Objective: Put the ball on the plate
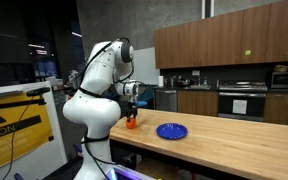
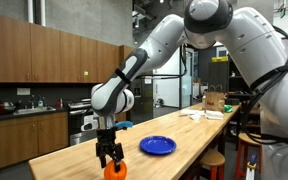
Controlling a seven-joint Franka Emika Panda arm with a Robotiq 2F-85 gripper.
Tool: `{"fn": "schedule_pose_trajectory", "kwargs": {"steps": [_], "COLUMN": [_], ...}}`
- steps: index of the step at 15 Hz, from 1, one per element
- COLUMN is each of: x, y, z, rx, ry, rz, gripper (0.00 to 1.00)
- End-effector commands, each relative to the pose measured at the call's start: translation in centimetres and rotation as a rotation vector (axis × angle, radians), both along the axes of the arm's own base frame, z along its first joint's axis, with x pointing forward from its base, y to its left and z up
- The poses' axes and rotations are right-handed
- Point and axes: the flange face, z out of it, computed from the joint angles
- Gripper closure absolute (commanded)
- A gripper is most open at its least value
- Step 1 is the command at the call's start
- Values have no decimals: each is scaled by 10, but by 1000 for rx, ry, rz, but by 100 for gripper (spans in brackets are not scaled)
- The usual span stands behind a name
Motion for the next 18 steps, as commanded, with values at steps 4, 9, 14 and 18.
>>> {"fn": "schedule_pose_trajectory", "kwargs": {"steps": [4,9,14,18], "x": [6,2,-3,-1], "y": [-5,-2,0,-2], "z": [-10,8,34,72], "rx": [6,0,9,17], "ry": [36,13,-37,-136], "rz": [-18,-19,-11,0], "gripper": [41,63,72,75]}}
